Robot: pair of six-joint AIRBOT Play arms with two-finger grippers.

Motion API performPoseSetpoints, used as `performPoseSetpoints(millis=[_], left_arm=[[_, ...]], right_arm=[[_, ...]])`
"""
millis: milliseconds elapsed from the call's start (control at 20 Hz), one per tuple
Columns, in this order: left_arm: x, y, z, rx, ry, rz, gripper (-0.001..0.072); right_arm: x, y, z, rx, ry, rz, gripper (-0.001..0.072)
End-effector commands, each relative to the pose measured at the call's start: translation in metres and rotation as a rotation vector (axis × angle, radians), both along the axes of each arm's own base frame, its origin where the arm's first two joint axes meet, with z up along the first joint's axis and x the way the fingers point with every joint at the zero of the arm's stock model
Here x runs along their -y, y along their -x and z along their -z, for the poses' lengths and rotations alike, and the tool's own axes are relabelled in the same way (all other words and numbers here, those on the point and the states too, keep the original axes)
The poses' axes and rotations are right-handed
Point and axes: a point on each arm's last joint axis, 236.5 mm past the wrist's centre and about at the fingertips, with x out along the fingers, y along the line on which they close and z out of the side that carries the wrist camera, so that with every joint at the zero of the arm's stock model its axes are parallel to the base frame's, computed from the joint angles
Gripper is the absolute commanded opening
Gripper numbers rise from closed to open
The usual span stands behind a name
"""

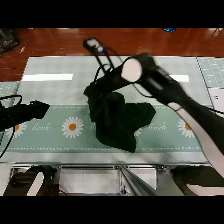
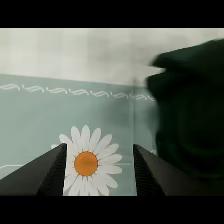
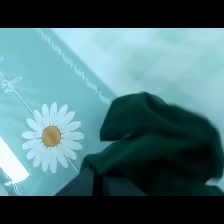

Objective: Fold the shirts.

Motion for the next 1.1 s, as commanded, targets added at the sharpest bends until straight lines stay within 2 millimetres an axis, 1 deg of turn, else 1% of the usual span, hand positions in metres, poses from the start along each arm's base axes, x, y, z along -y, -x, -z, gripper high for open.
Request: performPoseSetpoints(millis=[0,50,100,150,200,250,300,350,400,450,500,550,650,750,850,900,950,1050], left_arm=[[0.009,0.008,0.016,-0.059,0.038,0.015,0.0508],[0.016,0.012,0.023,-0.090,0.075,0.025,0.0508],[0.023,0.018,0.030,-0.132,0.084,0.061,0.0508],[0.024,0.023,0.037,-0.175,0.076,0.091,0.0508],[0.024,0.028,0.046,-0.227,0.081,0.098,0.0508],[0.025,0.035,0.055,-0.283,0.086,0.106,0.0508],[0.029,0.045,0.067,-0.359,0.101,0.124,0.0508],[0.042,0.058,0.080,-0.435,0.160,0.147,0.0508],[0.061,0.069,0.090,-0.484,0.236,0.190,0.0508],[0.083,0.079,0.099,-0.515,0.323,0.238,0.0508],[0.104,0.086,0.108,-0.539,0.415,0.254,0.0508],[0.121,0.090,0.118,-0.553,0.475,0.254,0.0508],[0.144,0.089,0.137,-0.566,0.505,0.236,0.0508],[0.164,0.088,0.156,-0.575,0.480,0.238,0.0508],[0.180,0.088,0.176,-0.610,0.472,0.207,0.0508],[0.187,0.083,0.184,-0.618,0.474,0.185,0.0508],[0.194,0.077,0.189,-0.608,0.469,0.182,0.0508],[0.209,0.066,0.192,-0.607,0.462,0.210,0.0507]], right_arm=[[-0.018,-0.020,0.038,-0.125,-0.093,0.098,0.0428],[0.000,-0.036,0.029,-0.121,-0.092,0.126,0.0408],[0.029,-0.055,0.016,-0.111,-0.071,0.156,0.0408],[0.072,-0.074,0.002,-0.097,-0.031,0.201,0.0408],[0.127,-0.090,-0.011,-0.078,0.024,0.268,0.0408],[0.186,-0.099,-0.018,-0.067,0.097,0.348,0.0408],[0.247,-0.100,-0.023,-0.075,0.155,0.449,0.0408],[0.294,-0.092,-0.020,-0.105,0.173,0.544,0.0408],[0.332,-0.076,-0.008,-0.152,0.159,0.640,0.0407],[0.355,-0.058,0.009,-0.192,0.129,0.717,0.0407],[0.369,-0.036,0.031,-0.226,0.081,0.787,0.0407],[0.376,-0.016,0.049,-0.248,0.034,0.840,0.0407],[0.379,0.022,0.082,-0.282,-0.036,0.915,0.0407],[0.378,0.052,0.105,-0.327,-0.045,0.945,0.0407],[0.373,0.071,0.119,-0.362,-0.038,0.942,0.0407],[0.369,0.078,0.123,-0.382,-0.036,0.932,0.0407],[0.366,0.082,0.126,-0.403,-0.040,0.925,0.0407],[0.362,0.087,0.128,-0.424,-0.043,0.914,0.0407]])
